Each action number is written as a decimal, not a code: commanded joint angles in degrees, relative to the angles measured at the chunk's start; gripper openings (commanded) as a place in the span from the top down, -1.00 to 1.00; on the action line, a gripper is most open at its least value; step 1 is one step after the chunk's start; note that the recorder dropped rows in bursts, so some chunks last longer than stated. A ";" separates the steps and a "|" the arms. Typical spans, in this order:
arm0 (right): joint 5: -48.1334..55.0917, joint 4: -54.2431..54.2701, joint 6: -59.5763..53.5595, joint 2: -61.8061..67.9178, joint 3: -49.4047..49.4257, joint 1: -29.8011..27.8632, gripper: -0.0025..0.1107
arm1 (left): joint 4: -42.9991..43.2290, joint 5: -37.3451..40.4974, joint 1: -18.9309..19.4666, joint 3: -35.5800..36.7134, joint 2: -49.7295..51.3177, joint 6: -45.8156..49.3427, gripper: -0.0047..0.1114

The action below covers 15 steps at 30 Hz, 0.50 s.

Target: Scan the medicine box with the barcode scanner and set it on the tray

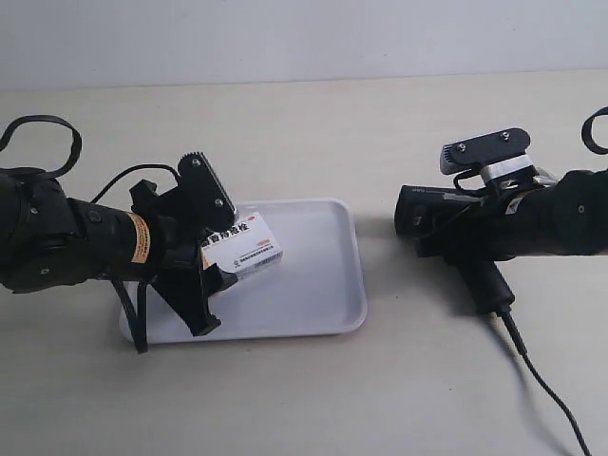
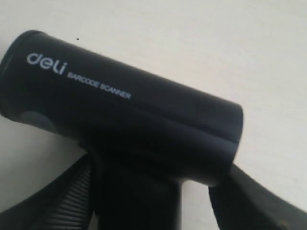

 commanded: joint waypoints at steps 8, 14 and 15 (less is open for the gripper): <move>0.92 0.20 1.20 -3.60 0.18 -0.17 -0.62 | 0.04 2.45 -0.35 -0.30 -4.35 -0.07 -0.89; 13.33 -0.17 0.96 -19.67 0.18 -0.17 -0.67 | -0.25 6.93 -0.35 -0.30 -19.48 -7.40 -0.82; 16.27 -0.70 0.96 -23.36 0.18 -0.17 -0.64 | -0.25 8.85 -0.35 -0.30 -22.59 -8.39 -0.72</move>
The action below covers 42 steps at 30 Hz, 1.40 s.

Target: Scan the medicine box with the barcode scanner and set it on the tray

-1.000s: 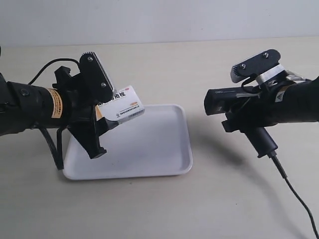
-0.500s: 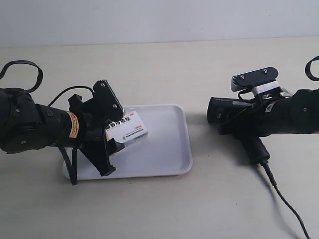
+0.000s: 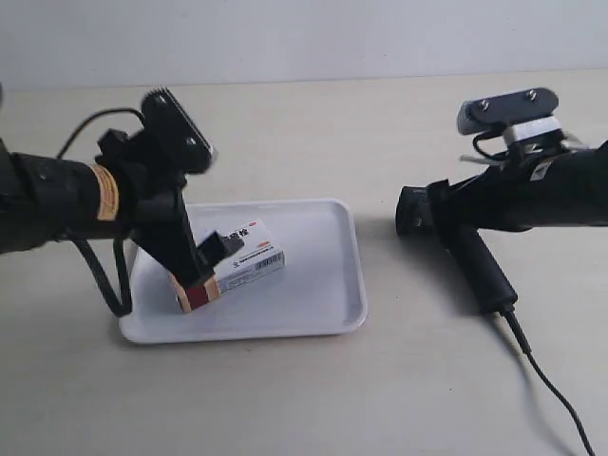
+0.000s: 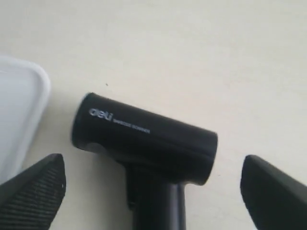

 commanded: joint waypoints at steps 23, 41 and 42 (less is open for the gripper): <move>14.66 -1.32 1.12 -70.13 15.25 -0.17 0.95 | -0.93 7.34 -0.35 27.65 -64.36 -22.76 0.87; 14.54 -1.32 1.12 -73.82 15.25 -0.17 0.95 | 1.06 2.06 27.34 39.89 -92.00 -26.01 0.87; 14.54 -1.32 1.12 -73.82 15.25 -0.17 0.95 | 1.06 2.06 28.85 39.89 -92.12 -26.01 0.87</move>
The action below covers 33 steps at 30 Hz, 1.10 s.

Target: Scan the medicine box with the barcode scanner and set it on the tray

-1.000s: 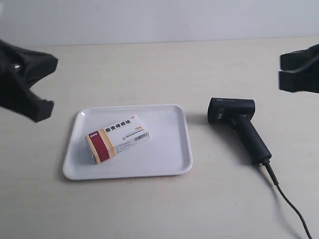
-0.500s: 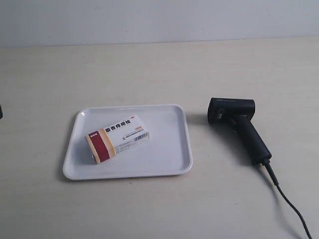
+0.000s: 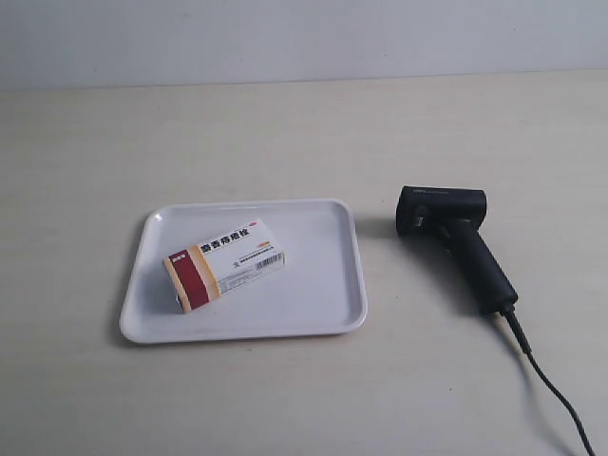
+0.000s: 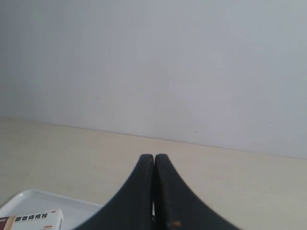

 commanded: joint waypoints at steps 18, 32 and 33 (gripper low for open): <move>-0.61 -0.10 0.05 -0.19 0.18 -0.17 0.95 | -30.99 14.82 11.09 0.30 -4.14 24.53 0.87; -0.61 -0.10 0.05 -0.19 0.18 -0.17 0.95 | -32.42 15.08 11.09 0.30 -4.14 26.34 0.87; -0.61 -0.10 0.05 -0.19 0.18 -0.17 0.95 | -32.42 15.08 11.09 0.30 -4.14 26.34 0.87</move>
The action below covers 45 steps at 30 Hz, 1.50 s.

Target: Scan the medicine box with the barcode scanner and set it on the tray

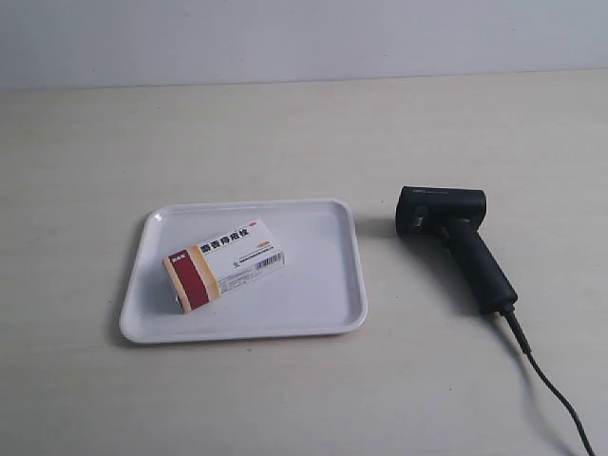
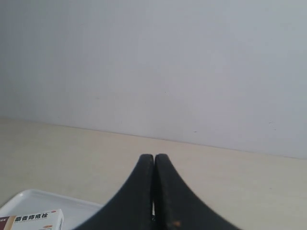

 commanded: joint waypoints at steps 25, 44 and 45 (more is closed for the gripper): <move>-7.05 -15.10 22.37 -10.89 20.43 -0.17 0.95 | -0.79 0.14 0.12 0.18 -0.35 0.22 0.87; -0.77 -15.10 22.37 -18.67 20.43 -22.33 0.95 | -0.79 0.14 0.12 0.18 -0.35 0.10 0.87; -0.77 -15.10 22.37 -18.67 20.43 -22.33 0.95 | -0.79 0.14 0.12 0.18 -0.35 0.10 0.87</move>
